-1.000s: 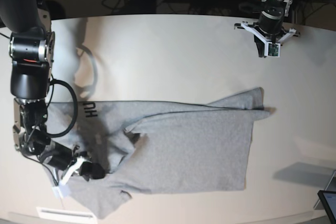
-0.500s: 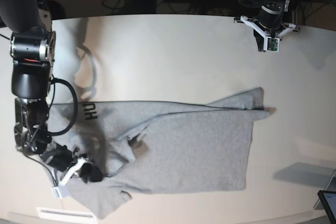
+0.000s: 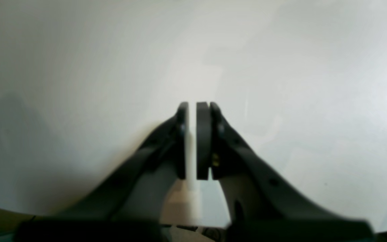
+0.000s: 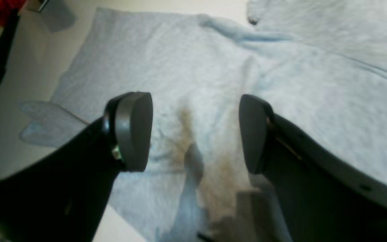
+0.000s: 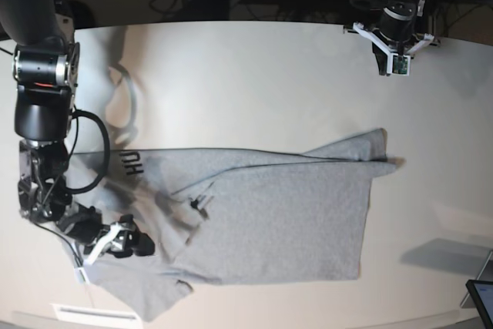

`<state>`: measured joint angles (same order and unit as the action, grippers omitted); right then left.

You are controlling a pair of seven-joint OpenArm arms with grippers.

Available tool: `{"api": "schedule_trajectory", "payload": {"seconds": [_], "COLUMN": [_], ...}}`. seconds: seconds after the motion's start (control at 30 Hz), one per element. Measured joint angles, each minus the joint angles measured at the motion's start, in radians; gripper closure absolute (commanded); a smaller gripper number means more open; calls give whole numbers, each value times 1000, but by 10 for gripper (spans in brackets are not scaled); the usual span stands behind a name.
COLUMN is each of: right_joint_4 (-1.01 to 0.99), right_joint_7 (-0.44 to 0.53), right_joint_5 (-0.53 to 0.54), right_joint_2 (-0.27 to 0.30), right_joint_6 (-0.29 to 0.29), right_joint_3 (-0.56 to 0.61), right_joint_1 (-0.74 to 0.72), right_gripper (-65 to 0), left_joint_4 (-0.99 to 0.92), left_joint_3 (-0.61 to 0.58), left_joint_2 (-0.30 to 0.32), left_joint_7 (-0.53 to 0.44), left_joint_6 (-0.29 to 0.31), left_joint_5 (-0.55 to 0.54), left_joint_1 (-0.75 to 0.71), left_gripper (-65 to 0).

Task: Fold the T-shirt properly
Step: 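Release the sleeve and move the right gripper back to the folded edge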

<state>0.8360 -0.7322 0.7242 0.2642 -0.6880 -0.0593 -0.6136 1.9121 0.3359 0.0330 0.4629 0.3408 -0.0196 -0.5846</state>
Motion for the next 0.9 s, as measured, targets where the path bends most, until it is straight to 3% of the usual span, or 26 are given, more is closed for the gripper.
{"api": "schedule_trajectory", "payload": {"seconds": [0.17, 0.23, 0.4, 0.57, 0.7, 0.77, 0.9], "right_joint_4": [156, 285, 533, 529, 533, 556, 583], "right_joint_7": [-178, -228, -237, -251, -158, -126, -120], "right_joint_5": [-14, -27, 1, -16, -13, -66, -238], "right_joint_2": [20, 18, 30, 71, 118, 136, 117], "right_joint_6": [-1, 0, -8, -4, 137, 194, 222], "right_joint_3": [1, 6, 5, 3, 5, 4, 5], "right_joint_1": [121, 193, 288, 333, 364, 393, 419], "right_gripper": [-379, -379, -379, -379, -379, -379, -379], "left_joint_4": [2, 16, 32, 32, 30, 18, -60], "left_joint_3": [3, 4, 5, 4, 4, -4, -2], "left_joint_2": [-6, -7, -4, 1, 12, 45, 74], "left_joint_7": [3, 7, 12, 12, 14, 5, 2], "left_joint_6": [0, -1, 0, 0, 0, 3, -2], "left_joint_5": [-3, -3, -3, -5, 6, 4, 9], "left_joint_1": [26, 36, 87, 154, 213, 250, 344], "left_gripper": [-52, -119, -282, -321, -321, -314, -311]}}
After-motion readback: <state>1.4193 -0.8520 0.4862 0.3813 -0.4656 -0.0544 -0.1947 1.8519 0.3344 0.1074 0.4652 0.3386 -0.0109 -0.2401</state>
